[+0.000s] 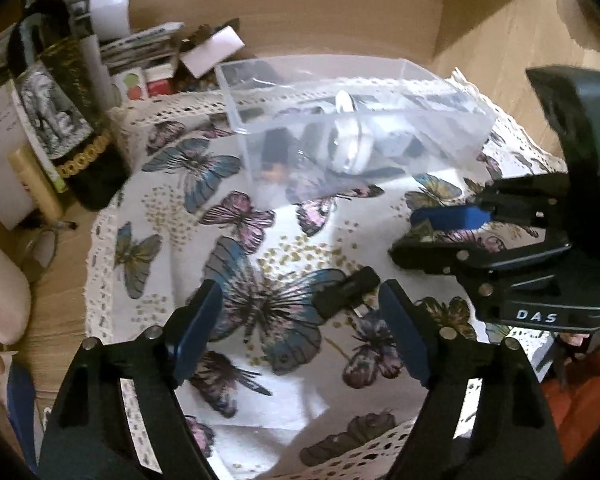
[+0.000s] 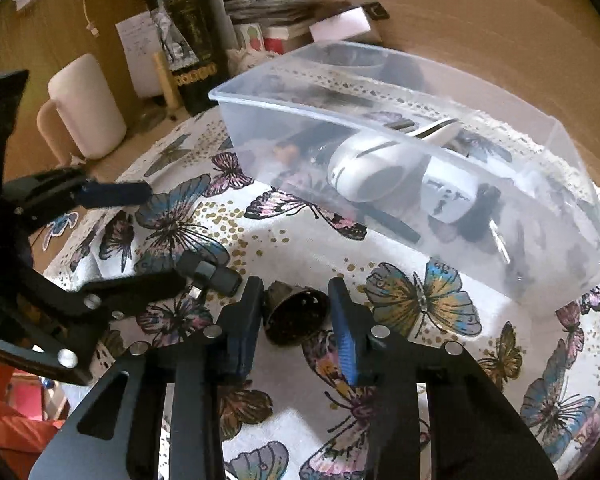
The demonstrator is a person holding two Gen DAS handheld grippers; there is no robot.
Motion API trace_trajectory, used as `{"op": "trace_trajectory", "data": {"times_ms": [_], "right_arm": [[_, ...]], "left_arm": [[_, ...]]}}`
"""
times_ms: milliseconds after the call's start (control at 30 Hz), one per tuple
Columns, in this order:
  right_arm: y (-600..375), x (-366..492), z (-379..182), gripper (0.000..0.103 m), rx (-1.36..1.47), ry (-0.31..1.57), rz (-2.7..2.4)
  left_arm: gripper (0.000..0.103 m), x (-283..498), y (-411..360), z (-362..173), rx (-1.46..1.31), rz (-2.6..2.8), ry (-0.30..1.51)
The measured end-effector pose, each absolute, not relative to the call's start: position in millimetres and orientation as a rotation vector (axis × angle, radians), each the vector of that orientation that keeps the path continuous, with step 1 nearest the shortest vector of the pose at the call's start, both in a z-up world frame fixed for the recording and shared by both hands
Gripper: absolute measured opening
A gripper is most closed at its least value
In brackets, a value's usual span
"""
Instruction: Organize rigid objects
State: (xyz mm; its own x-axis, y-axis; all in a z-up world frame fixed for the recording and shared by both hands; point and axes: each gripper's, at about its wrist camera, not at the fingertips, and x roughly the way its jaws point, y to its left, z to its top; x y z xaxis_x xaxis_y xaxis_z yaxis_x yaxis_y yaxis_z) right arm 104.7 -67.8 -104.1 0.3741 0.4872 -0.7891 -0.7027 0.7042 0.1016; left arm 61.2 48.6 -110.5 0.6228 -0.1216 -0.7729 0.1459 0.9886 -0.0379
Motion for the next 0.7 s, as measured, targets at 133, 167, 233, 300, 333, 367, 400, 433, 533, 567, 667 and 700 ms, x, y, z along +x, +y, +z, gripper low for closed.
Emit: {"op": "trace_trajectory", "data": {"times_ms": [133, 167, 233, 300, 333, 367, 400, 433, 533, 567, 667, 700], "right_arm": [[-82, 103, -93, 0.031, -0.236, 0.868, 0.752], [-85, 103, -91, 0.031, -0.231, 0.862, 0.746], [-92, 104, -87, 0.031, -0.220, 0.850, 0.732], [-98, 105, -84, 0.031, -0.210, 0.840, 0.716], [-100, 107, -83, 0.031, -0.201, 0.838, 0.710], [-103, 108, -83, 0.031, -0.190, 0.835, 0.704], [-105, 109, -82, 0.031, -0.181, 0.833, 0.699], [-108, 110, -81, 0.031, -0.172, 0.831, 0.696], [-113, 111, -79, 0.031, -0.155, 0.822, 0.690], [-114, 110, -78, 0.031, -0.154, 0.818, 0.690], [-116, 109, -74, 0.031, -0.150, 0.800, 0.690], [-116, 108, -72, 0.031, -0.149, 0.794, 0.691]], "left_arm": [[0.073, 65, 37, -115, 0.047, -0.182, 0.908], [0.071, 66, 34, -116, 0.056, -0.188, 0.916], [0.065, 69, 28, -119, 0.064, -0.192, 0.928], [0.061, 73, 26, -124, 0.048, -0.189, 0.945], [0.059, 75, 25, -125, 0.045, -0.191, 0.950], [0.057, 76, 24, -125, 0.050, -0.185, 0.948], [0.054, 76, 23, -125, 0.058, -0.183, 0.943], [0.044, 76, 22, -125, 0.061, -0.188, 0.941], [0.024, 75, 22, -124, 0.069, -0.169, 0.930], [0.019, 75, 24, -124, 0.062, -0.167, 0.928], [0.019, 75, 33, -120, 0.009, -0.168, 0.921], [0.019, 75, 35, -118, 0.002, -0.165, 0.918]]}}
